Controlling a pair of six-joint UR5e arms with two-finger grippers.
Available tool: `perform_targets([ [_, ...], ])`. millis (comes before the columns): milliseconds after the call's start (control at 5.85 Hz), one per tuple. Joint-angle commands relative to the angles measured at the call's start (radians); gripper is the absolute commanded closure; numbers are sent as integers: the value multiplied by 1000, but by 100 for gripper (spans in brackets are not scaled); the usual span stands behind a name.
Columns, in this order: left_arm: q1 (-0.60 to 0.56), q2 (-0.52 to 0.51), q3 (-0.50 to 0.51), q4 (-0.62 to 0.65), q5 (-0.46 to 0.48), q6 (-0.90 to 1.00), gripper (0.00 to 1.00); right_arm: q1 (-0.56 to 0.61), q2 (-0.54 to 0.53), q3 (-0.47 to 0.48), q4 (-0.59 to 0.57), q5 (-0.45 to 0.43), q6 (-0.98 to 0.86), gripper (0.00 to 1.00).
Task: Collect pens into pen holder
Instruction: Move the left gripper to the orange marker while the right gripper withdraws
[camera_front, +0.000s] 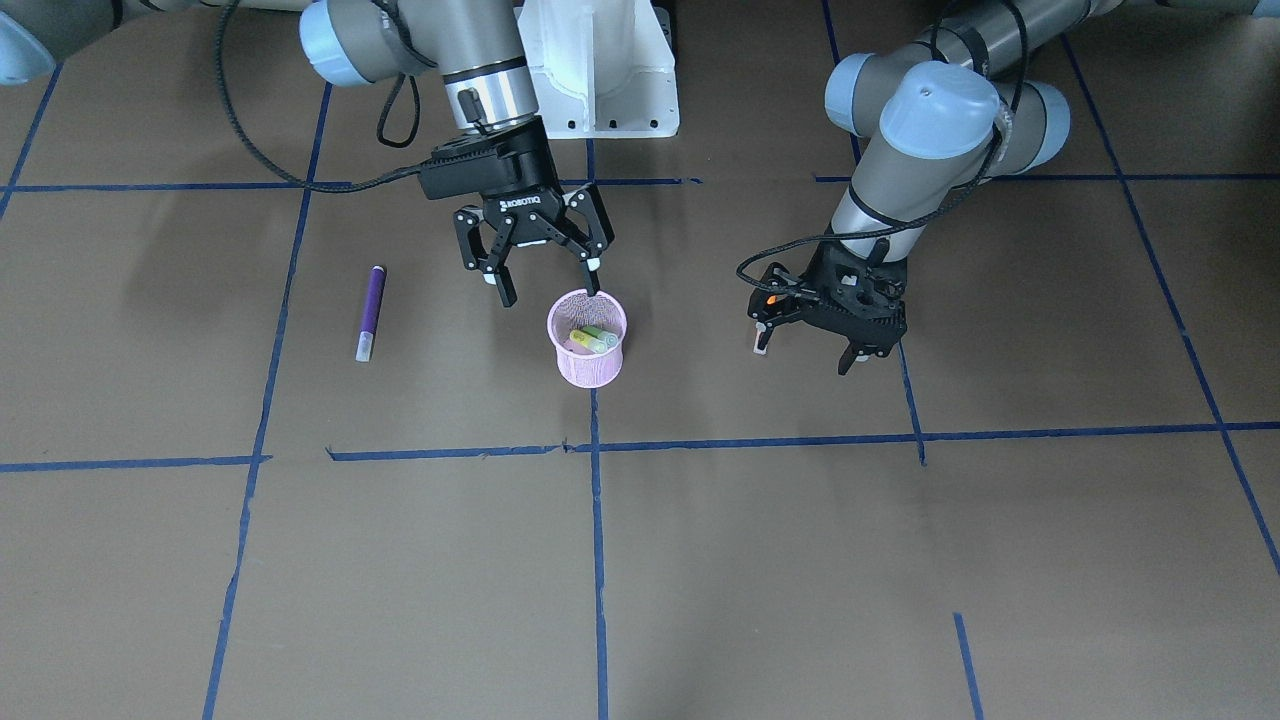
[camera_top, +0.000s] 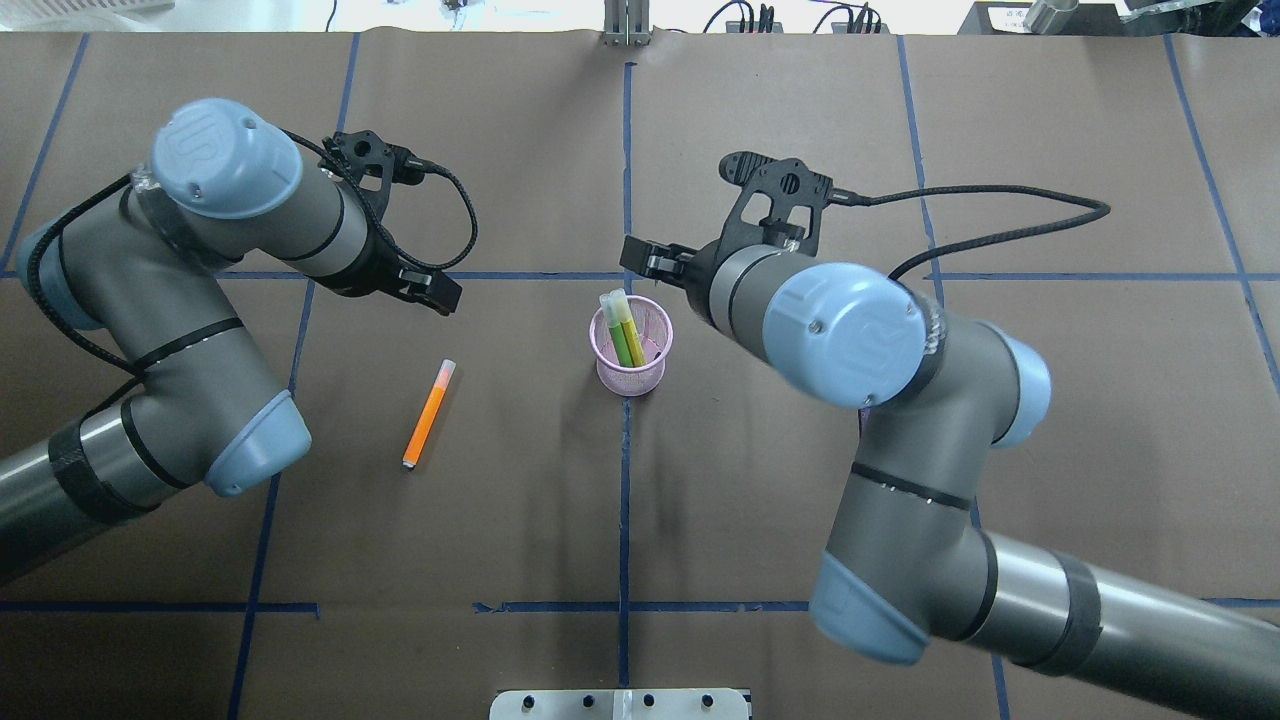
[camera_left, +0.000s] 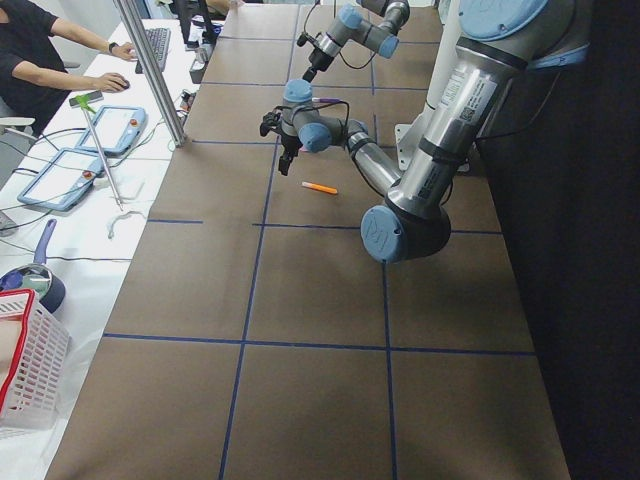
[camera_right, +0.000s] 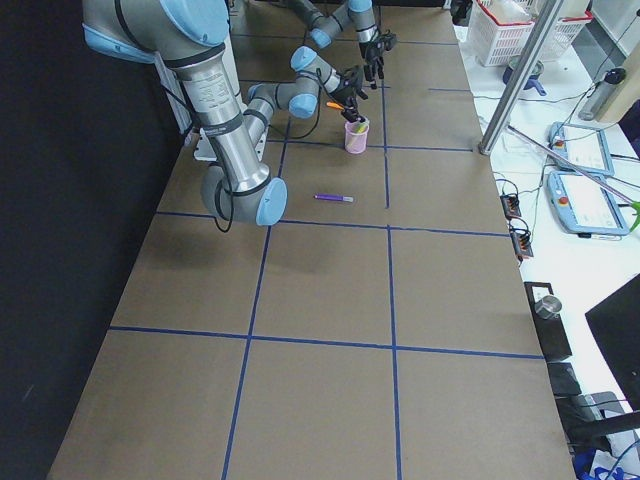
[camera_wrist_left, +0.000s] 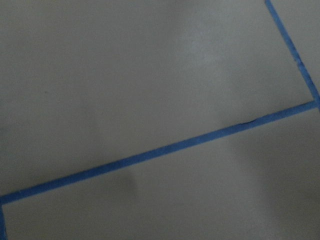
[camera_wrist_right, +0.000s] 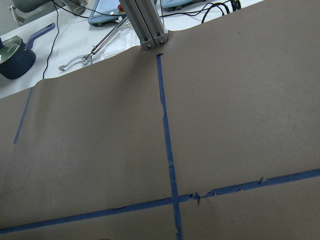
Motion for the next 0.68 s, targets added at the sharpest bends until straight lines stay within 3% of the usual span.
perform_targets([
  [0,73,-27,29,72,-12,15,0,188,-4,23,-104,327,-68,0],
  [171,81,-29,47,109,-14,133,2,271,-13,25,-121,484,-142,0],
  [513,82,-36,70,166,-23,371,4,306,-33,34,-122,559,-155,0],
])
